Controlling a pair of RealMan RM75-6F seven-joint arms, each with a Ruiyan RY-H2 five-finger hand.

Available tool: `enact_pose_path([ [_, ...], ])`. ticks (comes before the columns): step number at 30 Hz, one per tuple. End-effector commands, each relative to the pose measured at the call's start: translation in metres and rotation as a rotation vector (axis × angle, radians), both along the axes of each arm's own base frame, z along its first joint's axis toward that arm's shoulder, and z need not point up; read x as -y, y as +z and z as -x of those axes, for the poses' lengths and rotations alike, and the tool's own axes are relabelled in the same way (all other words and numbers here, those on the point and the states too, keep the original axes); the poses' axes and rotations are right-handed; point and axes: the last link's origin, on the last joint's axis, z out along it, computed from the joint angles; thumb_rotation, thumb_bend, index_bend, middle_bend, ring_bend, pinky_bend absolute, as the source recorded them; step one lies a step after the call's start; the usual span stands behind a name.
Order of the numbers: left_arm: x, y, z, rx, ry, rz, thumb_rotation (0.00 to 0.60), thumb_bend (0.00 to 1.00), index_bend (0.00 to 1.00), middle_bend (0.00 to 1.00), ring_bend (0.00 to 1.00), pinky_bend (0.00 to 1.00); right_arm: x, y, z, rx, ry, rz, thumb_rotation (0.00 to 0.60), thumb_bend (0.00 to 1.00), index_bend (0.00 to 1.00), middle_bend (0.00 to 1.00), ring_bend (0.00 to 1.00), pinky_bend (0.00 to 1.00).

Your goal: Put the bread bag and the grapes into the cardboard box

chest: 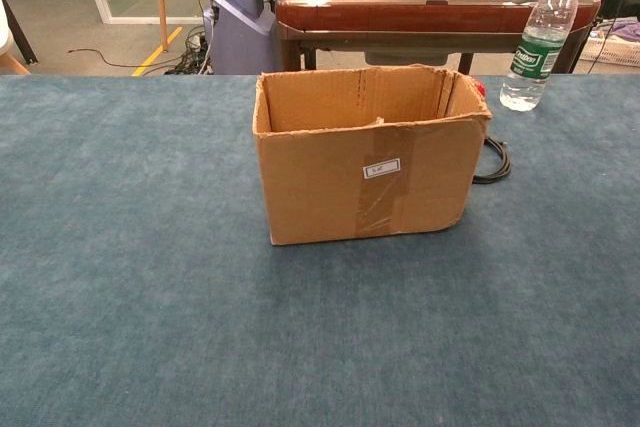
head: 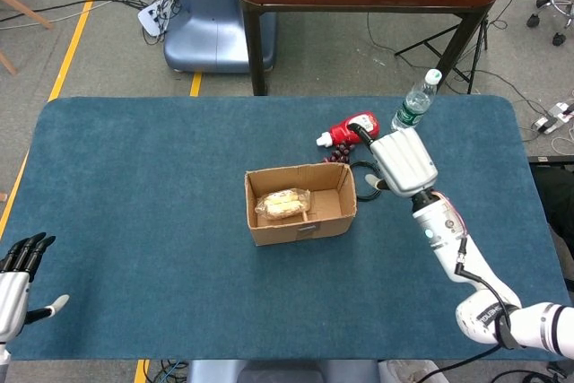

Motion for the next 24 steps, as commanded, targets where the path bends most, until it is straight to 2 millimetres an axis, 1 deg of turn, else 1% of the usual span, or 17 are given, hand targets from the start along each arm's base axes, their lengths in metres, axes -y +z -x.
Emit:
enact_pose_path([
  [1,0.0,0.0,0.0,-0.001,0.001,-0.001,0.6,0.0,0.14,0.12,0.11,0.3,0.0,0.008,0.025,-0.002,-0.052,-0.009,0.6,0.0,0.32,0.95,0.92,0.89],
  [3,0.0,0.0,0.0,-0.002,0.002,-0.001,0.6,0.0,0.14,0.12,0.11,0.3,0.001,0.01,0.039,-0.004,-0.073,-0.017,0.6,0.0,0.35,0.99,0.97,0.93],
  [7,-0.001,-0.001,0.0,-0.004,0.003,0.002,0.6,0.0,0.14,0.12,0.11,0.3,0.002,0.007,0.067,-0.056,-0.123,-0.046,0.6,0.0,0.4,1.0,1.0,0.97],
  [8,-0.001,-0.001,0.0,-0.006,0.003,0.003,0.6,0.0,0.14,0.12,0.11,0.3,0.002,0.005,0.075,-0.075,-0.139,-0.055,0.6,0.0,0.41,1.0,1.0,0.98],
  [13,-0.001,-0.002,0.0,-0.01,0.004,0.006,0.6,0.0,0.14,0.12,0.11,0.3,0.004,-0.012,0.102,-0.115,-0.194,-0.105,0.6,0.01,0.42,1.0,1.0,0.99],
  [18,-0.001,-0.002,0.001,-0.006,0.009,0.006,0.6,0.0,0.14,0.12,0.11,0.3,0.009,-0.032,0.125,-0.138,-0.226,-0.151,0.6,0.13,0.42,1.0,1.0,0.99],
  [24,-0.001,-0.001,0.001,-0.006,0.009,0.006,0.6,0.0,0.14,0.12,0.11,0.3,0.016,-0.054,0.141,-0.166,-0.261,-0.198,0.6,0.23,0.42,1.0,1.0,1.0],
])
